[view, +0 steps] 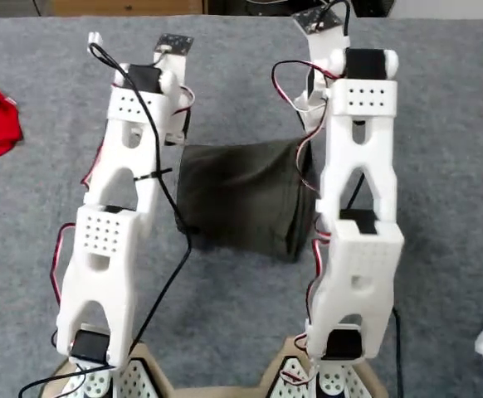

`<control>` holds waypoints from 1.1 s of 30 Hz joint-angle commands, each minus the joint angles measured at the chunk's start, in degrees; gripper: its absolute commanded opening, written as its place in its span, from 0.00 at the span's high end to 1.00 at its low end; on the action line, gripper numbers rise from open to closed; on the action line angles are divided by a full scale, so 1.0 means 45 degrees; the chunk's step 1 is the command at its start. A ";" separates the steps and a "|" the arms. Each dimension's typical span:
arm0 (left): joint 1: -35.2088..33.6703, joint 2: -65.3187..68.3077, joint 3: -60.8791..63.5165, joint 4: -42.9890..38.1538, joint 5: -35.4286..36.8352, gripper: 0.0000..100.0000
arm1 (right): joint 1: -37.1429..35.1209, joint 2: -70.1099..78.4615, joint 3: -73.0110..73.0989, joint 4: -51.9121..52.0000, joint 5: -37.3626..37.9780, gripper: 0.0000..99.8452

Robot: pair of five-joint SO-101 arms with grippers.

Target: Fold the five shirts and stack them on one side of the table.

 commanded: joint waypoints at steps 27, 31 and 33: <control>-0.2090 -1.9604 1.9653 -0.2950 -0.2559 0.98 | 0.2725 -1.0911 1.3158 0.0117 -0.6017 0.99; -0.2305 -2.0523 2.1158 -0.3223 -0.2559 0.98 | 0.2139 -1.1028 1.5306 -0.0391 -0.7346 0.99; -0.2325 -2.0698 2.1548 -0.3223 -0.2559 0.98 | 0.1573 -1.1009 1.6107 -0.1016 -0.8811 0.99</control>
